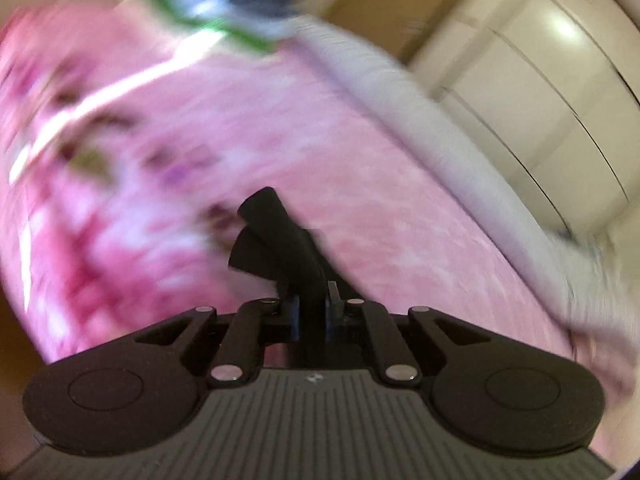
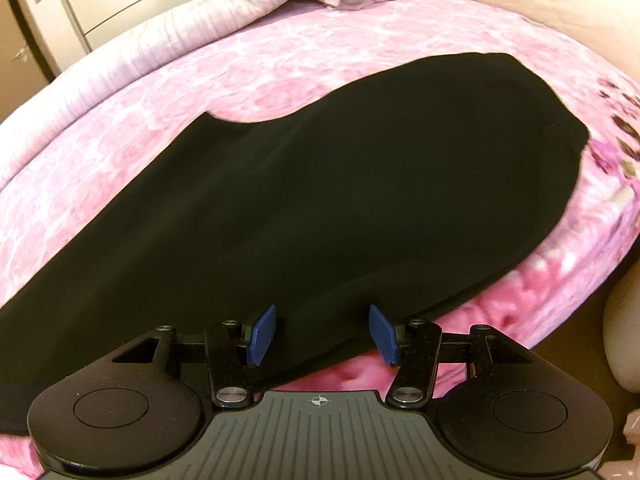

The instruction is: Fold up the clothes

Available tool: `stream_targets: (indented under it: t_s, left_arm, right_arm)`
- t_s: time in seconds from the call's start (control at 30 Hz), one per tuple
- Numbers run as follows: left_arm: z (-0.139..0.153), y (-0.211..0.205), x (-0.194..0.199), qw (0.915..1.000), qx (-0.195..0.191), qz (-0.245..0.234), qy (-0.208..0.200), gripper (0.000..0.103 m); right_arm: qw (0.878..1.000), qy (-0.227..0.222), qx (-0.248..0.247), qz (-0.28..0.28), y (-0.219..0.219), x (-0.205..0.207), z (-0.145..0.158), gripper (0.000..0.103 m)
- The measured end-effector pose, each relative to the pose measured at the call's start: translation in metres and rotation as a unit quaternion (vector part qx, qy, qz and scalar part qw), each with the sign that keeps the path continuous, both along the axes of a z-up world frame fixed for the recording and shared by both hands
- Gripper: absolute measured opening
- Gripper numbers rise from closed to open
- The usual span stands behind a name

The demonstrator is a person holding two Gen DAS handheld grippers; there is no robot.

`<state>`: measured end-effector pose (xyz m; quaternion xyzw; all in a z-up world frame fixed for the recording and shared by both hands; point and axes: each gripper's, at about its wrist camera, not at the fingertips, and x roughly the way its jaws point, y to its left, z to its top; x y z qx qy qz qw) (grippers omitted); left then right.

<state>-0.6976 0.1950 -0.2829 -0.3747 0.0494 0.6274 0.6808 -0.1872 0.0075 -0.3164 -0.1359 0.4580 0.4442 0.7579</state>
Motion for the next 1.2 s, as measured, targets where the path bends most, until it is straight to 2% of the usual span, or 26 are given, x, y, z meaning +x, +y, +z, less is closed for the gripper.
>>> stream_targets:
  t_s: [0.07, 0.1, 0.17, 0.23, 0.3, 0.33, 0.4, 0.43, 0.5, 0.57, 0.67, 0.77, 0.8, 0.83, 0.9, 0.93, 0.97, 1.0, 1.1, 1.2]
  left_arm:
    - [0.021, -0.008, 0.041, 0.996, 0.039, -0.061, 0.053, 0.007]
    - [0.03, -0.015, 0.065, 0.9905, 0.059, -0.097, 0.078, 0.007]
    - [0.034, -0.033, 0.115, 0.9737, 0.09, -0.173, 0.117, 0.007]
    - [0.025, -0.05, 0.163, 0.9525, 0.103, -0.25, 0.14, 0.009]
    - [0.0, -0.059, 0.203, 0.9349, 0.077, -0.314, 0.146, 0.013]
    - [-0.017, -0.061, 0.223, 0.9248, 0.05, -0.344, 0.155, 0.015]
    - [-0.04, -0.067, 0.247, 0.9108, -0.005, -0.369, 0.185, 0.015]
    - [-0.042, -0.071, 0.25, 0.9067, -0.011, -0.376, 0.192, 0.016]
    - [-0.034, -0.082, 0.246, 0.9017, 0.005, -0.386, 0.195, 0.021]
    - [-0.021, -0.081, 0.231, 0.9004, -0.002, -0.402, 0.166, 0.023]
    - [0.0, -0.071, 0.203, 0.9027, -0.004, -0.417, 0.107, 0.024]
    - [-0.002, -0.056, 0.185, 0.9167, -0.024, -0.388, 0.092, 0.023]
    - [-0.007, -0.05, 0.182, 0.9223, -0.042, -0.372, 0.094, 0.019]
    - [-0.014, -0.046, 0.18, 0.9221, -0.06, -0.37, 0.095, 0.016]
    - [-0.029, -0.041, 0.179, 0.9114, -0.092, -0.388, 0.101, 0.017]
    - [-0.033, -0.042, 0.18, 0.9046, -0.099, -0.399, 0.113, 0.015]
    - [-0.034, -0.044, 0.179, 0.9021, -0.095, -0.404, 0.118, 0.015]
    - [-0.031, -0.044, 0.175, 0.9029, -0.09, -0.407, 0.106, 0.015]
    - [-0.019, -0.035, 0.155, 0.9126, -0.083, -0.397, 0.046, 0.016]
    - [-0.01, -0.02, 0.131, 0.9229, -0.074, -0.376, 0.04, 0.016]
  right_arm:
    - [1.0, 0.0, 0.004, -0.011, -0.006, 0.01, 0.002, 0.056]
    - [1.0, -0.001, 0.006, -0.017, -0.009, 0.015, 0.003, 0.056]
    - [1.0, -0.007, 0.011, -0.028, -0.015, 0.025, 0.007, 0.056]
    - [0.999, -0.013, 0.017, -0.038, -0.019, 0.034, 0.01, 0.056]
    - [0.999, -0.014, 0.023, -0.047, -0.021, 0.041, 0.013, 0.056]
    - [0.998, -0.013, 0.026, -0.048, -0.022, 0.044, 0.014, 0.056]
    - [0.998, -0.01, 0.027, -0.051, -0.023, 0.046, 0.017, 0.056]
    - [0.998, -0.009, 0.031, -0.05, -0.025, 0.047, 0.019, 0.056]
    - [0.998, -0.007, 0.045, -0.046, -0.028, 0.046, 0.023, 0.056]
    - [0.998, 0.001, 0.059, -0.038, -0.026, 0.042, 0.025, 0.056]
    - [0.996, 0.028, 0.082, -0.02, -0.02, 0.034, 0.028, 0.055]
    - [0.99, 0.086, 0.109, 0.004, -0.011, 0.02, 0.025, 0.055]
    - [0.987, 0.111, 0.115, 0.011, -0.007, 0.015, 0.021, 0.055]
    - [0.983, 0.141, 0.119, 0.018, -0.003, 0.009, 0.017, 0.055]
    - [0.976, 0.18, 0.122, 0.025, 0.007, -0.003, 0.009, 0.055]
    - [0.973, 0.195, 0.123, 0.028, 0.012, -0.008, 0.006, 0.055]
    - [0.969, 0.21, 0.124, 0.03, 0.017, -0.014, 0.002, 0.055]
    - [0.966, 0.225, 0.125, 0.033, 0.022, -0.02, -0.001, 0.055]
    - [0.954, 0.269, 0.127, 0.04, 0.037, -0.036, -0.012, 0.055]
    - [0.94, 0.313, 0.129, 0.047, 0.052, -0.053, -0.022, 0.055]
